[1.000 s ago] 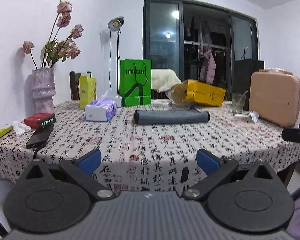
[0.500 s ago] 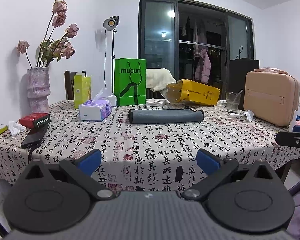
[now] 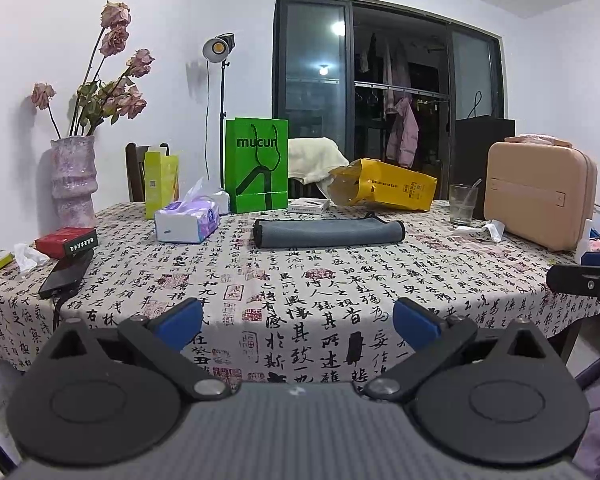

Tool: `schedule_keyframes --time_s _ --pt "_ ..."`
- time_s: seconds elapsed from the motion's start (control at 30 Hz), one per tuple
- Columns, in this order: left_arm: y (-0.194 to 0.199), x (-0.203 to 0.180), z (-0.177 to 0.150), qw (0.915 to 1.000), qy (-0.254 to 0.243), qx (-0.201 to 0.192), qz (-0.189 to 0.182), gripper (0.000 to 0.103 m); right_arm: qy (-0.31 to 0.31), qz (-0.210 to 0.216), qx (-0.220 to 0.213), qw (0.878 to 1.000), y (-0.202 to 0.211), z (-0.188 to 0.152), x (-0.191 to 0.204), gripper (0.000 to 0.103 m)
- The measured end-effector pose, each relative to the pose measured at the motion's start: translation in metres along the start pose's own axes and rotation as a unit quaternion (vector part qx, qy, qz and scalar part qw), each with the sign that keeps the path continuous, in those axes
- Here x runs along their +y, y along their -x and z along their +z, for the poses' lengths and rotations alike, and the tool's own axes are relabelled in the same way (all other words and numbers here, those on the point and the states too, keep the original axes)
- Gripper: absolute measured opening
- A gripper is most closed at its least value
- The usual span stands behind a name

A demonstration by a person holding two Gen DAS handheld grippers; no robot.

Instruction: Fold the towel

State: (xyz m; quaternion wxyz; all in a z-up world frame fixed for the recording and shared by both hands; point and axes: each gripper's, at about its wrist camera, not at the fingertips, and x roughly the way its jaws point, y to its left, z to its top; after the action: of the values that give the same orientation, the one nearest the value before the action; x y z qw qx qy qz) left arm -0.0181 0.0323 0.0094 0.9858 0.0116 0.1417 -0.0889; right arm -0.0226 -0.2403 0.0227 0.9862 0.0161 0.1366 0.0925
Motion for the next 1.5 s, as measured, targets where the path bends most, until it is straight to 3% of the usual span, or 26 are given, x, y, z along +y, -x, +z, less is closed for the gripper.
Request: schedule_keyframes --time_s 1.5 --pt "0.0014 -0.0039 0.0012 1.0 -0.003 -0.006 0.001 0.103 -0.001 0.002 0.003 1.0 -0.0011 -0.0044 0.0008 0.103"
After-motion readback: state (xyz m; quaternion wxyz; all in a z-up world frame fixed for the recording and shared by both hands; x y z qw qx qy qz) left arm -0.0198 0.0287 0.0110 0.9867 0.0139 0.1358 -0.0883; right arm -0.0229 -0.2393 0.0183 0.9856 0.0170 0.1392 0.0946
